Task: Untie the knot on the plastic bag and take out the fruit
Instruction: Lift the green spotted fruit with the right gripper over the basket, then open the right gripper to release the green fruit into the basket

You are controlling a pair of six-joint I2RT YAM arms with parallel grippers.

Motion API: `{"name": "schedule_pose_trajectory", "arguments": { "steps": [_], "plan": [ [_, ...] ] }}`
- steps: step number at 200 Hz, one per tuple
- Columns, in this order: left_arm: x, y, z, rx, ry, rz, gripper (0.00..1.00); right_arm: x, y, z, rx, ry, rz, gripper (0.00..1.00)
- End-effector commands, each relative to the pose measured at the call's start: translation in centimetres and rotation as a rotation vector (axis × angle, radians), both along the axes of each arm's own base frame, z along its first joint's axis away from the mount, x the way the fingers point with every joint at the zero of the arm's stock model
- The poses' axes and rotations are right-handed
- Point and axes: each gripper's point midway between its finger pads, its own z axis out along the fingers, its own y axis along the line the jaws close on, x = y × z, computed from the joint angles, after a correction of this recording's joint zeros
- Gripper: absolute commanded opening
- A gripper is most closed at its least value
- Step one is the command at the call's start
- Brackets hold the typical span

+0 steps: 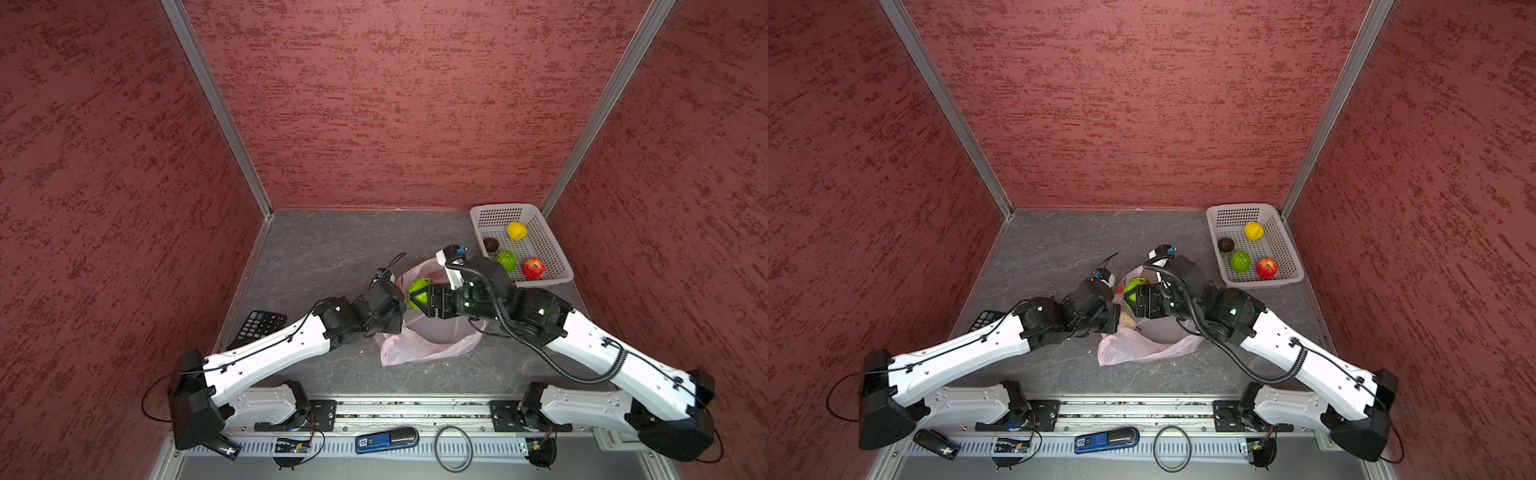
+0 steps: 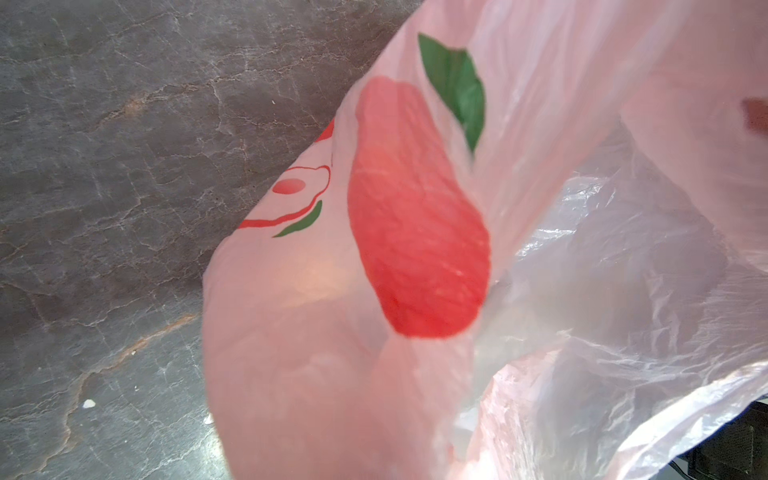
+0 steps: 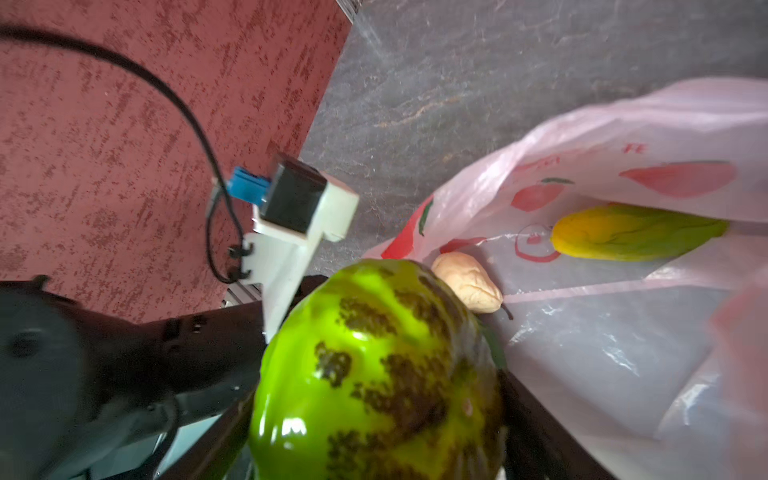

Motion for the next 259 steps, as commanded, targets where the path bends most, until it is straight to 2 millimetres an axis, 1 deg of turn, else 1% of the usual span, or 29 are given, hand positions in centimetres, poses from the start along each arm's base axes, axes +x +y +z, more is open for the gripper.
{"name": "schedule_pose_trajectory", "arguments": {
  "steps": [1,26,38,48,64,78,94,101,127,154,178,191,193,198,221,239,259],
  "plan": [
    [0.4,-0.6,1.4,-0.027,-0.025,-0.015,0.00,1.8,-1.8,2.3,-0.034,-0.066,-0.070,0.59],
    [0.2,-0.8,1.3,-0.025,-0.023,-0.016,0.00,4.2,-3.6,5.4,0.007,-0.115,-0.127,0.60],
    [0.2,-0.8,1.3,-0.024,-0.026,-0.013,0.00,5.5,-4.9,6.5,0.029,-0.129,-0.163,0.60],
    [0.1,-1.0,1.2,-0.024,-0.026,-0.016,0.00,6.7,-6.2,6.9,0.035,-0.136,-0.196,0.60],
    [0.0,-1.2,1.3,-0.024,-0.028,-0.018,0.00,9.0,-9.0,6.3,0.005,-0.144,-0.273,0.60],
    [0.0,-1.4,1.3,-0.022,-0.033,-0.019,0.00,10.8,-11.7,4.8,-0.020,-0.136,-0.348,0.61],
    [0.1,-1.5,1.4,-0.020,-0.039,-0.018,0.00,12.9,-15.0,2.7,-0.031,-0.117,-0.435,0.61],
    [0.1,-1.6,1.5,-0.021,-0.042,-0.019,0.00,13.9,-16.6,1.4,-0.045,-0.106,-0.479,0.61],
    [0.1,-2.0,1.5,-0.022,-0.044,-0.021,0.00,17.0,-21.7,-1.7,-0.067,-0.091,-0.618,0.61],
    [0.1,-2.2,1.6,-0.018,-0.045,-0.022,0.00,20.0,-26.1,-4.9,-0.088,-0.058,-0.732,0.61],
    [0.1,-2.1,1.8,-0.018,-0.050,-0.019,0.00,22.2,-29.9,-7.7,-0.116,-0.032,-0.823,0.61],
    [0.1,-2.1,1.9,-0.020,-0.054,-0.017,0.00,23.3,-31.6,-9.0,-0.144,-0.028,-0.855,0.62],
    [0.1,-2.1,1.9,-0.021,-0.054,-0.017,0.00,23.6,-31.9,-9.9,-0.153,-0.011,-0.857,0.62],
    [0.1,-2.1,1.9,-0.021,-0.055,-0.016,0.00,24.1,-32.6,-10.8,-0.163,0.003,-0.868,0.62],
    [0.1,-2.0,1.8,-0.021,-0.053,-0.017,0.00,25.7,-35.0,-14.0,-0.196,0.056,-0.896,0.63],
    [0.1,-2.0,1.8,-0.022,-0.051,-0.015,0.00,26.5,-36.2,-15.5,-0.224,0.085,-0.907,0.66],
    [0.1,-1.9,1.8,-0.020,-0.051,-0.013,0.00,27.1,-36.9,-16.2,-0.252,0.100,-0.917,0.72]
  ]
}}
